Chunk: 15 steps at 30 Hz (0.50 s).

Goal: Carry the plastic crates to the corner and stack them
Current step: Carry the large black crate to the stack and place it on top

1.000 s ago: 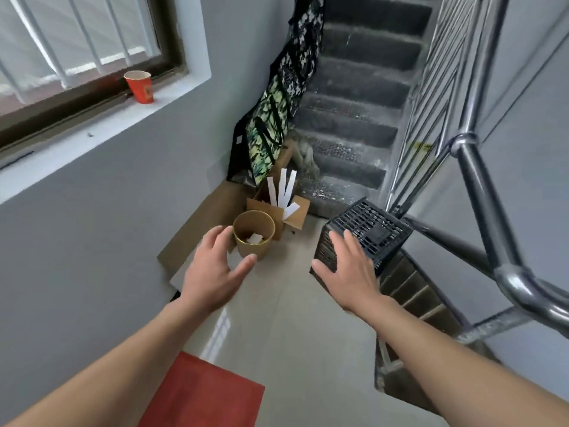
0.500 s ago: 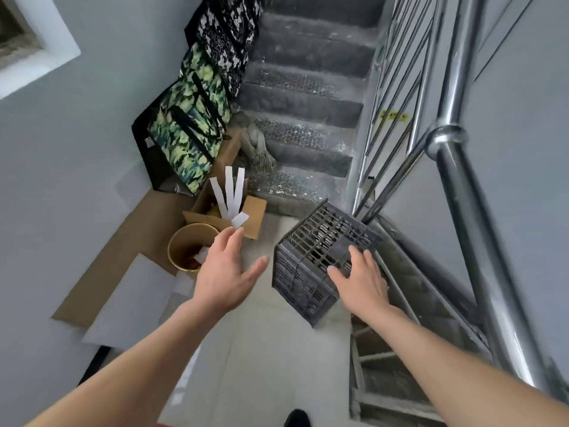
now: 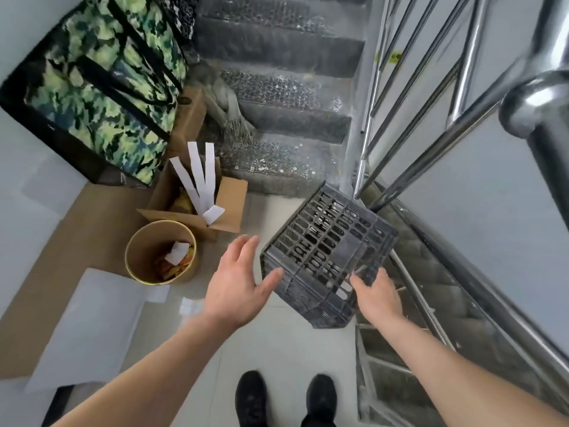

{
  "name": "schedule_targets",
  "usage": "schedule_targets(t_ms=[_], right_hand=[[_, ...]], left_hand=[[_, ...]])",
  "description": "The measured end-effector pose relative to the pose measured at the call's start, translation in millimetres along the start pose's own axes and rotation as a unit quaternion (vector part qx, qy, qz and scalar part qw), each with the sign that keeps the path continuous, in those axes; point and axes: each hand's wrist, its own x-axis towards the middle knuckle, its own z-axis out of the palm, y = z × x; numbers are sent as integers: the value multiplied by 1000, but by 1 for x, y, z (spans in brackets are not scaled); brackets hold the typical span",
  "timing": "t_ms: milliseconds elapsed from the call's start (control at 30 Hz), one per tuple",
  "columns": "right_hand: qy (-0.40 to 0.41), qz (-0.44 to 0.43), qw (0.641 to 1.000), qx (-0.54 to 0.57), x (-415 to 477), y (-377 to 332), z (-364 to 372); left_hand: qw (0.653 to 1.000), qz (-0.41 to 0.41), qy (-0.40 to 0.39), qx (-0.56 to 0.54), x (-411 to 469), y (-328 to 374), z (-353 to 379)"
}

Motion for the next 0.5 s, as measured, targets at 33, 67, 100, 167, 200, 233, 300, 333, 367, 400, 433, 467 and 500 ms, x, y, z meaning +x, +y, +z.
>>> schedule_targets(t_ms=[33, 67, 100, 167, 200, 233, 300, 333, 367, 400, 433, 467, 500], right_hand=[[-2, 18, 1000, 8, 11, 3, 6], [-5, 34, 999, 17, 23, 7, 13], [-7, 51, 998, 23, 34, 11, 18], [-10, 78, 996, 30, 55, 15, 28], [-11, 86, 996, 35, 63, 16, 33], [-13, 91, 995, 39, 69, 16, 37], [-16, 93, 995, 41, 81, 17, 47], [-16, 93, 995, 42, 86, 16, 51], [-14, 95, 995, 39, 89, 15, 55], [-10, 95, 995, 34, 93, 13, 58], [-6, 97, 995, 28, 95, 12, 60], [-1, 97, 995, 26, 97, 11, 62], [3, 97, 995, 26, 98, 11, 64]], left_hand=[[1000, -6, -7, -2, 6, -5, 8], [1000, -12, -13, -4, 11, -10, 16], [1000, -18, -16, -6, 16, -15, 24], [999, -29, -20, -8, 25, -26, 40], [999, -33, -25, -9, 28, -30, 47], [999, -38, -29, -12, 31, -33, 53], [998, -47, -32, -15, 38, -35, 63], [998, -49, -30, -15, 42, -35, 67], [998, -49, -29, -17, 47, -33, 70], [998, -50, -30, -21, 50, -31, 73], [998, -51, -29, -26, 54, -29, 75], [998, -51, -28, -30, 58, -28, 78], [998, -51, -26, -32, 61, -27, 81]])
